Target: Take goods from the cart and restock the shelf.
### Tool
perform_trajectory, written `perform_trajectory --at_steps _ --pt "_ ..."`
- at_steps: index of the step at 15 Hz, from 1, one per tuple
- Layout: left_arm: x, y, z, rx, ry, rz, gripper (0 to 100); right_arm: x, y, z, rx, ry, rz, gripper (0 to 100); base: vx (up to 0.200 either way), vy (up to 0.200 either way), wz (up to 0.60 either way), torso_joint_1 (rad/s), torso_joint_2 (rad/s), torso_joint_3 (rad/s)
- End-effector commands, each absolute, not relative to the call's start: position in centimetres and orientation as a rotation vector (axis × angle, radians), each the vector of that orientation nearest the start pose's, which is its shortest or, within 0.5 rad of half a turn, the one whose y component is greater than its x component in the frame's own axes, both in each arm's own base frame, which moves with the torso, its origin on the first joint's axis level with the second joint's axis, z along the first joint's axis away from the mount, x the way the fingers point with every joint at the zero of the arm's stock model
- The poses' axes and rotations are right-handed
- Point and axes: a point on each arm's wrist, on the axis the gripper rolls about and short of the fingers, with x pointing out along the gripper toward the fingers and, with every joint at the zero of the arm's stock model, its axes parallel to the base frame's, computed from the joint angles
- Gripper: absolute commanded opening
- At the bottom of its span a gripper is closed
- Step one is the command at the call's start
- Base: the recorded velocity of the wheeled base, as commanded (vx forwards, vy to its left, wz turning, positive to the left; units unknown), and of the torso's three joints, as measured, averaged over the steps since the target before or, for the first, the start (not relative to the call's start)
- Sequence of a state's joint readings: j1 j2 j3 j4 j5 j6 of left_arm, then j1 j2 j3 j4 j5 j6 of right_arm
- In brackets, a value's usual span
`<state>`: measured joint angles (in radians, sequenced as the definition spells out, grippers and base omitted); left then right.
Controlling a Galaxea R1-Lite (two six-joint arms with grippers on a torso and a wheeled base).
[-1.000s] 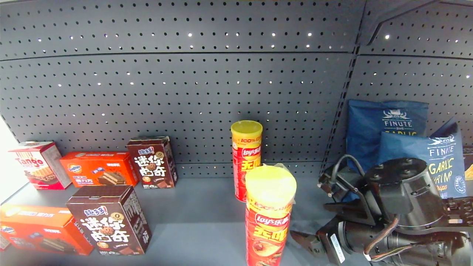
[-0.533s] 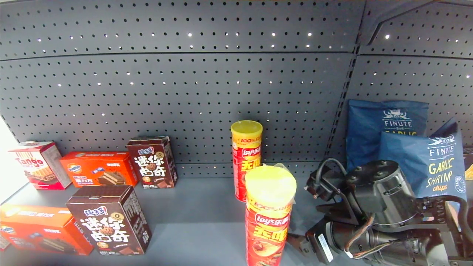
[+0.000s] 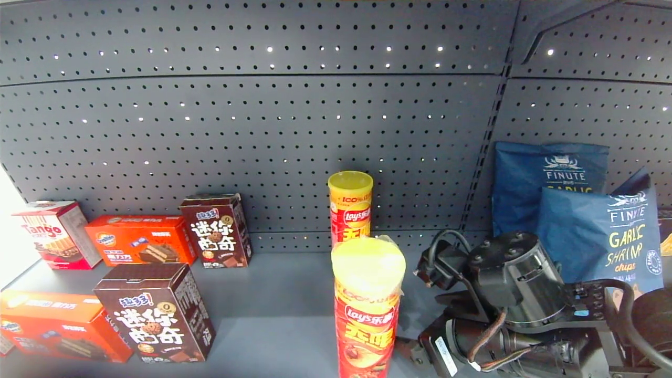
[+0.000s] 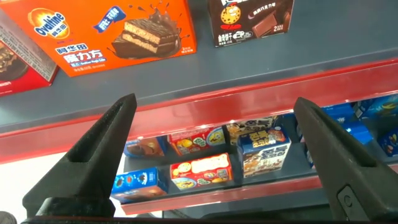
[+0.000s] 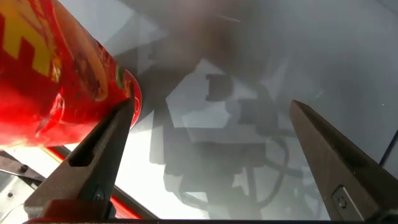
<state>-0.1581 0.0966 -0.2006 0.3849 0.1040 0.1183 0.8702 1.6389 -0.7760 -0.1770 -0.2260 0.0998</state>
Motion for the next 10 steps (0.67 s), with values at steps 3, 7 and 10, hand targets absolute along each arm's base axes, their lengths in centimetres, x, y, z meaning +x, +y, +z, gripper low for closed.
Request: perform_trajectory --at_steps 3,7,10 --pt "-3.33 0.77 9.39 0.133 0.279 -0.065 100 17.09 19.29 15.27 -0.271 0.618 0.571 100 0.000 0.000 0.00 0.000 0.00 0.000" --pt "-3.33 0.77 9.39 0.132 0.279 -0.067 100 16.91 19.14 15.58 -0.265 0.607 0.572 100 0.000 0.000 0.00 0.000 0.00 0.000" --pt "-3.33 0.77 9.38 0.132 0.280 -0.067 100 17.09 19.60 15.74 -0.262 0.600 0.581 100 0.000 0.000 0.00 0.000 0.00 0.000"
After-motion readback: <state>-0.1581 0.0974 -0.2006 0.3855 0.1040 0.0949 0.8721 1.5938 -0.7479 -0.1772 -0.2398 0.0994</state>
